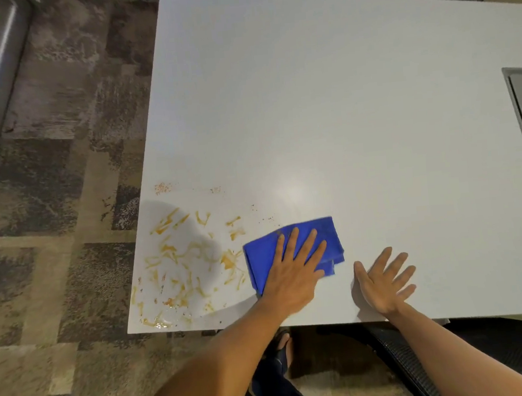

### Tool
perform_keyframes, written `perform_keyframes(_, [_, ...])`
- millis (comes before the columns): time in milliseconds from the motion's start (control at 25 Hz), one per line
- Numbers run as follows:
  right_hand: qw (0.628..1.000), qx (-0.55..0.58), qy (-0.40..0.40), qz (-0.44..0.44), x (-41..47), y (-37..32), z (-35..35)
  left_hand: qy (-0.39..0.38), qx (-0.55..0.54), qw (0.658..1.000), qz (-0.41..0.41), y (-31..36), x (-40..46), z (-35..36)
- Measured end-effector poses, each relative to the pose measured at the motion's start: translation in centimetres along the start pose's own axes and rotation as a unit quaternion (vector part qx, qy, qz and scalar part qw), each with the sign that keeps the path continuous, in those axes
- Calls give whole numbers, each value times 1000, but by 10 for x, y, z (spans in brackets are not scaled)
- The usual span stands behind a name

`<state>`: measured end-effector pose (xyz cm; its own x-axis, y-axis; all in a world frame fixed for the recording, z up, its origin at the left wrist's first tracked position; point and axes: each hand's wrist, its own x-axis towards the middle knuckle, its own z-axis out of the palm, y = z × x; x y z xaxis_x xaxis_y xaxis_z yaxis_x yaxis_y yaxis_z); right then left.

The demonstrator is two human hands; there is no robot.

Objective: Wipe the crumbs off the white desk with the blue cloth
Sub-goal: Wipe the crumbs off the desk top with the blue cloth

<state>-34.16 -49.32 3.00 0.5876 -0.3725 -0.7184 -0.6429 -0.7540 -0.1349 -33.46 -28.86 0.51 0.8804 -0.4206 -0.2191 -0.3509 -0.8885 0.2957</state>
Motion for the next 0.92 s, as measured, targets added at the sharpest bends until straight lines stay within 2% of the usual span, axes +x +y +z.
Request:
perform_keyframes(320, [1000,-16,11,5,1,-2,1,37,5,992,-121,-83,102,-50])
perform_keyframes(560, [1000,-18,15,9,6,3,3,52,-45,964,-256,-142,132,-82])
perform_keyframes(640, [999,-20,22,15,8,3,6,66,-63,943,-319,-163,130,-88])
perform_keyframes(760, [999,-20,26,12,9,5,9,104,-80,882,-453,-201,115,-94])
perform_keyframes(800, [999,-23,26,12,9,5,7,119,-84,868,-475,-214,105,-96])
perform_keyframes(840, [999,-25,27,13,10,6,8,136,-77,866,-475,-227,94,-97])
perform_keyframes(920, [999,-27,22,11,11,7,9,163,-43,884,-435,-248,70,-96])
